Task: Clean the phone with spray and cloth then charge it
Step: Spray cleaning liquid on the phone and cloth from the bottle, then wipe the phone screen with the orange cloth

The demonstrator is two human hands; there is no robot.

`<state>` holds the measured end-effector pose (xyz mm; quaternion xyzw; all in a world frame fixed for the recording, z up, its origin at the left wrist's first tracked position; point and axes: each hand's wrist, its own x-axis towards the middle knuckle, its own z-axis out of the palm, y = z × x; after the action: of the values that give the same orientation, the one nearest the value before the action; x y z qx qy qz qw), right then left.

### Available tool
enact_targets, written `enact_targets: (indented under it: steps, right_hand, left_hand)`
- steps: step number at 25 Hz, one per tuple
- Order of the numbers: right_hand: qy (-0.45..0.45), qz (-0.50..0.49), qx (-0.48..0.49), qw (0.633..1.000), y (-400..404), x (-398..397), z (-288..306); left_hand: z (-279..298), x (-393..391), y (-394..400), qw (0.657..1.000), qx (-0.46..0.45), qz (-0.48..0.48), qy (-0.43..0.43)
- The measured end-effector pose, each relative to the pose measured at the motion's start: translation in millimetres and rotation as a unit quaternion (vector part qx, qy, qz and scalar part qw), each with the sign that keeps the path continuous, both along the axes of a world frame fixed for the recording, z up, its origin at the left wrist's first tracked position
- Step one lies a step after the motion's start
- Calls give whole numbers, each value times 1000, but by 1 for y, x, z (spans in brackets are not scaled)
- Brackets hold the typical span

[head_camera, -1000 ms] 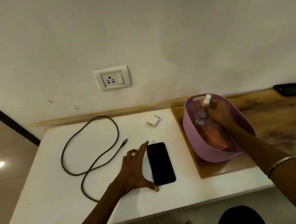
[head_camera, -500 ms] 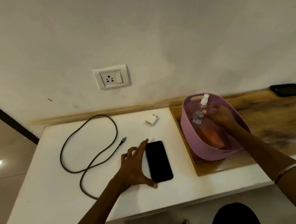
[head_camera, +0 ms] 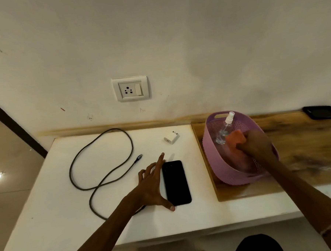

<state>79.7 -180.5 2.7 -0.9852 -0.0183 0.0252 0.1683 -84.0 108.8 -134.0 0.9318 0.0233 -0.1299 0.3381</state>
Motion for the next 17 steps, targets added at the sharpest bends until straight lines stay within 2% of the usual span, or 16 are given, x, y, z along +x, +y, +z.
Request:
enact_targets:
  steps: [3,5,6,8,12,15,17]
  right_hand:
    - [-163,-17,73,984,11,-24,29]
    - [-217,43,147,964,32,-46,44]
    - [-218,97,155,959,47,-58,46]
    - [-171,170,156,958,78,-69,31]
    - [15,272,102,957,133,-75,-56]
    - [73,235,-8,969,142,-83,-115]
    - [91,215,20,972,140,-87,-130]
  left_hand:
    - [0,1,0,1000,-6,1,-5]
    - [0,0,-1,1000,-11,6,-7]
    - [0,-1,0,1000,-11,9,-7]
    - [0,-2,0,1000,-13,13,-10]
    - [-3,0,1,1000,3,16,-6]
    - [-11,2,1,999,24,25,-6]
    - [-15,0,2,999,29,21,-11]
